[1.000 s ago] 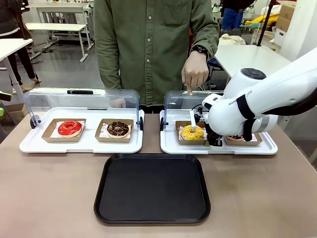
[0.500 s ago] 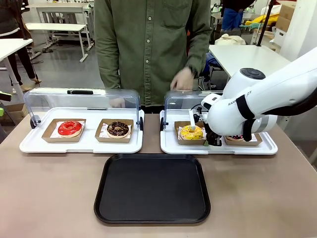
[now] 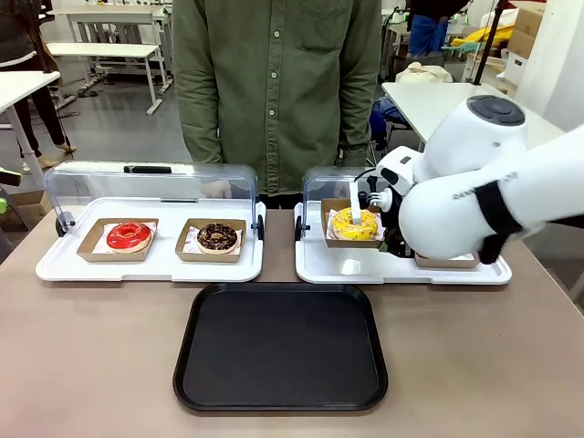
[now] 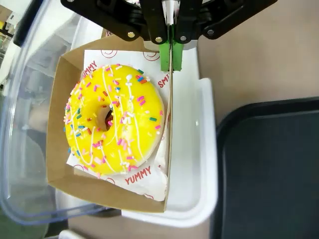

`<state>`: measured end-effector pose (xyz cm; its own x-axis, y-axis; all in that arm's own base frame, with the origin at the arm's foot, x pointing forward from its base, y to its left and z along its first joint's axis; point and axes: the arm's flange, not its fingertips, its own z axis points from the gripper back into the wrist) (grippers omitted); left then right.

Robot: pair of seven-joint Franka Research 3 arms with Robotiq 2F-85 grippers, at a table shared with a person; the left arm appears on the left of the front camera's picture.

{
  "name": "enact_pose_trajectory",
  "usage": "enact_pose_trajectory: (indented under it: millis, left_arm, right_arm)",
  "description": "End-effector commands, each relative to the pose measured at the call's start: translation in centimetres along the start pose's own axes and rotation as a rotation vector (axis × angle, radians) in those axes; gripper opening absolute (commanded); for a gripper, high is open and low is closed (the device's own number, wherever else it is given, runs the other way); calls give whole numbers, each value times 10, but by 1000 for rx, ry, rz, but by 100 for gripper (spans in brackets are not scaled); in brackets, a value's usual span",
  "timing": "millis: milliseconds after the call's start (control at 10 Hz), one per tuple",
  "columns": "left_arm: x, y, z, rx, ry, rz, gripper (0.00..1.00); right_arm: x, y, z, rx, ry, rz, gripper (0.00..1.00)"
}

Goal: Move the third donut from the left to the tray.
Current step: Pick up the Paper togo box containing the Donut indicated by the person and place it on the Handle tray.

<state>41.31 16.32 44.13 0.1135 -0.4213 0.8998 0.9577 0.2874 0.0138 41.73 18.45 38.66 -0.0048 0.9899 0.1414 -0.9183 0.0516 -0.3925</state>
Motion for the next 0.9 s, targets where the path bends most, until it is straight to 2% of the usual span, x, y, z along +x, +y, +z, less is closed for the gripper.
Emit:
enact_pose_trajectory:
  millis: [0,400,800]
  left_arm:
    - [1,0,1,-7,-12,-4,100]
    - [1,0,1,-7,-12,-4,100]
    - [1,0,1,-7,-12,-4,100]
  right_arm:
    - [15,24,26,0,32,-26,2]
    - [49,81,36,49,19,-19,2]
    - [89,146,15,95,-34,-20,2]
